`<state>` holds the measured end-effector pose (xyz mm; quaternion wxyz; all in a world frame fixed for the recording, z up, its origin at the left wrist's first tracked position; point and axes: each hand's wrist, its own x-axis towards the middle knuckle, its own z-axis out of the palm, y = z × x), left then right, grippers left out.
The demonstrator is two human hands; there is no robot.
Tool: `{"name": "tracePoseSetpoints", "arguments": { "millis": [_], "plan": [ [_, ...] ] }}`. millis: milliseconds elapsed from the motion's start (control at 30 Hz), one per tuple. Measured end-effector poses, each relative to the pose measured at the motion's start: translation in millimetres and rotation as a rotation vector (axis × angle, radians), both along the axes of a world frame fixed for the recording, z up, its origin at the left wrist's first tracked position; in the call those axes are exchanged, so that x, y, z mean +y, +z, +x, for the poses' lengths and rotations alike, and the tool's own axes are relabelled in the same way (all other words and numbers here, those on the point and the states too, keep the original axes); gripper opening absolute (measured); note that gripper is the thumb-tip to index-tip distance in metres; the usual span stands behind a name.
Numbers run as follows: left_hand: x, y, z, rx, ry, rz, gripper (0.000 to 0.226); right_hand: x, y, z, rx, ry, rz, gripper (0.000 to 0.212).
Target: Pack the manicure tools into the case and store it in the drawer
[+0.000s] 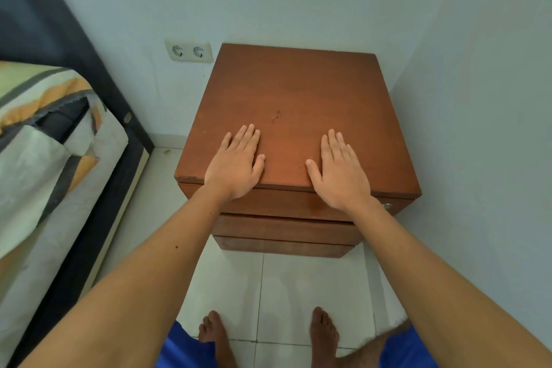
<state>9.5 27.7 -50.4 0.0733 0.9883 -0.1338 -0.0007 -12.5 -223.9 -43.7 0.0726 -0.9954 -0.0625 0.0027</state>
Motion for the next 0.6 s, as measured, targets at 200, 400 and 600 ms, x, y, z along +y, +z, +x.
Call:
{"name": "tracePoseSetpoints", "arguments": {
  "millis": [200, 400, 600],
  "plan": [
    [-1, -2, 2, 0.005, -0.006, 0.021, 0.067, -1, -1, 1, 0.027, 0.003, -0.029, 0.080],
    [2, -1, 1, 0.010, -0.018, 0.033, 0.067, -2, 5, -6, 0.099, 0.019, 0.000, 0.077],
    [0, 0, 0, 0.012, -0.011, 0.008, 0.068, -15, 28, -60, 0.224, 0.163, -0.008, 0.080]
  ]
}}
